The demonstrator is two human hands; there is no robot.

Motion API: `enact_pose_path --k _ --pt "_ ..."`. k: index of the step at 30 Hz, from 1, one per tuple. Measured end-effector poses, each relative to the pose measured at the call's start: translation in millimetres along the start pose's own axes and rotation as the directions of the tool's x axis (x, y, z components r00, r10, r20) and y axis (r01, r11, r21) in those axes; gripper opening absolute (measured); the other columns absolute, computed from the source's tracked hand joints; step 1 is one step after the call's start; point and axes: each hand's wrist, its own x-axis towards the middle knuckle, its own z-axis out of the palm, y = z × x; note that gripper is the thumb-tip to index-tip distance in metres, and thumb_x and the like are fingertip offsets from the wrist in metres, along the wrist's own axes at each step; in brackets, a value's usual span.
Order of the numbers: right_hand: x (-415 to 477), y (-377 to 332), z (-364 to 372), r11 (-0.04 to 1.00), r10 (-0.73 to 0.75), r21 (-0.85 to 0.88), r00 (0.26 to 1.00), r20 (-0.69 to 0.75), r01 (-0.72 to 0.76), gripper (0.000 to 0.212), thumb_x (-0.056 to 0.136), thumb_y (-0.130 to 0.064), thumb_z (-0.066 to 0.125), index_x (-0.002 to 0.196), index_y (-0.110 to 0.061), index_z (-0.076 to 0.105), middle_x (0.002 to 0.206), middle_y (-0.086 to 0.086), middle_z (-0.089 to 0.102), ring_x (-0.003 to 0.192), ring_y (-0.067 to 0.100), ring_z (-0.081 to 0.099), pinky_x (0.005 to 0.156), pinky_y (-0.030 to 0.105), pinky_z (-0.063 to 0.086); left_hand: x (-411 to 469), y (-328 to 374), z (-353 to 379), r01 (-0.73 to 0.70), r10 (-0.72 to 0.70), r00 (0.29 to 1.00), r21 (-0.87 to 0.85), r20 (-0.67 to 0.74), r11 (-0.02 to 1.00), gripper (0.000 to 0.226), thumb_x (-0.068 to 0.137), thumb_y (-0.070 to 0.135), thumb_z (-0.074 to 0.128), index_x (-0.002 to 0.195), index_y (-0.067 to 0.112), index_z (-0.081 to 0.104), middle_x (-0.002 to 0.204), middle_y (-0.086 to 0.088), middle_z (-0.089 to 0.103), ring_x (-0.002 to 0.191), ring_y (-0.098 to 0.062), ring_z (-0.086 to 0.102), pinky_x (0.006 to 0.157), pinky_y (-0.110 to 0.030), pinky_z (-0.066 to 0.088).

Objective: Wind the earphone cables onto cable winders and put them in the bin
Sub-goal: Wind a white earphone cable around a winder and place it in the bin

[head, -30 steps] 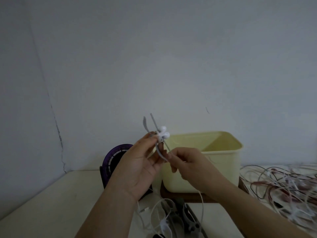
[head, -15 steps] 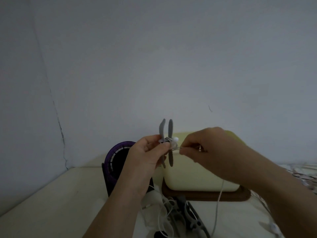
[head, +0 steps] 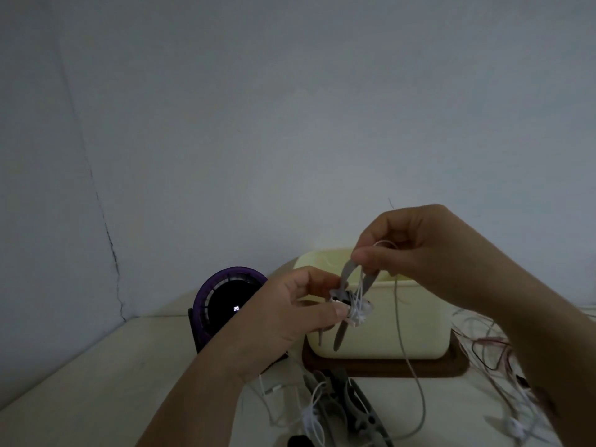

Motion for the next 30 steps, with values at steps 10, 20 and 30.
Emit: enact_pose_path --k 10,20,30 --pt "5 23 -2 0.866 0.089 0.478 0.986 0.141 -0.146 0.023 0.059 -0.04 0.074 0.069 -0.019 0.074 0.07 0.004 0.068 0.067 0.019 0.06 0.068 0.028 0.057 -1 1 -5 -0.038 0.044 0.996 -0.074 0.076 0.996 0.022 0.068 0.02 0.08 0.086 0.032 0.076 0.096 0.001 0.073 0.086 -0.014 0.068 0.08 -0.026 0.056" --pt "5 29 61 0.648 0.263 0.717 0.959 0.105 -0.256 0.02 0.078 -0.03 0.067 0.073 -0.01 0.071 0.062 0.004 0.057 0.056 0.012 0.048 0.053 0.02 0.047 6 10 6 -0.089 0.06 0.996 -0.677 -0.067 0.73 0.042 0.069 0.017 0.08 0.106 0.0 0.071 0.105 -0.016 0.071 0.089 -0.024 0.07 0.083 -0.039 0.056" --pt "2 25 62 0.969 0.181 -0.193 0.973 0.143 -0.152 0.027 0.097 -0.026 0.049 0.094 -0.011 0.071 0.081 0.003 0.069 0.048 0.0 0.046 0.05 0.012 0.036 11 1 -3 -0.111 -0.206 0.933 -0.779 -0.296 0.617 0.017 0.066 0.014 0.065 0.074 0.01 0.079 0.084 -0.005 0.075 0.07 -0.008 0.067 0.073 -0.023 0.056"
